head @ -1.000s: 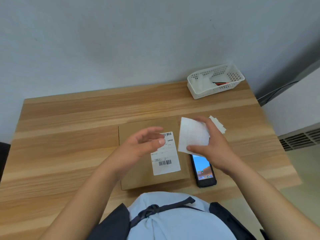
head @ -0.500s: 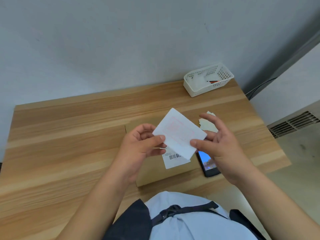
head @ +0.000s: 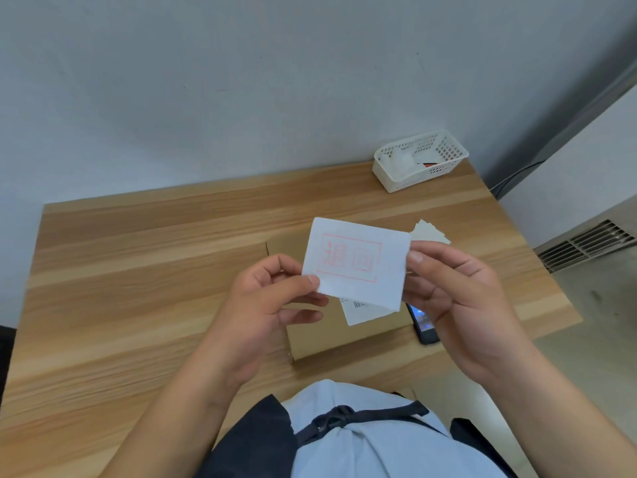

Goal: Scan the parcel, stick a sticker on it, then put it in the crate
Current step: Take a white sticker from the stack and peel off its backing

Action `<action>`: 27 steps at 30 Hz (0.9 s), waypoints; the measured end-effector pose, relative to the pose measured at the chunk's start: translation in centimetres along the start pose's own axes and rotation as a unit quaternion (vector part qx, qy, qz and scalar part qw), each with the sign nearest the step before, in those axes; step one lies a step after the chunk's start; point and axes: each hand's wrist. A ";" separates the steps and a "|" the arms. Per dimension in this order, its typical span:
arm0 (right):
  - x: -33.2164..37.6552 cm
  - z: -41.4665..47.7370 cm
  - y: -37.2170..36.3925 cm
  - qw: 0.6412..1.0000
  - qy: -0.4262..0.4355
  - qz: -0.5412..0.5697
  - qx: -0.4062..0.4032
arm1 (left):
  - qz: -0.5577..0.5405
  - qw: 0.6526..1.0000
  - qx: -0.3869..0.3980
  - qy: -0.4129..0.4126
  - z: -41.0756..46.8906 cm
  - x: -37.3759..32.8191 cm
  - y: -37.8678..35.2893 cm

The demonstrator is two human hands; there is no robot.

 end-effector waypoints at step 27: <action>-1.7 -1.5 -3.0 0.996 -0.029 -0.049 0.070 | -0.009 0.998 -0.055 -0.038 -2.2 -1.4 2.3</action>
Point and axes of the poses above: each hand's wrist, its own z-axis towards the middle knuckle, its own y-axis out of the back of the hand, x = y × z, and after that the axes turned 15 degrees about -y, right-handed
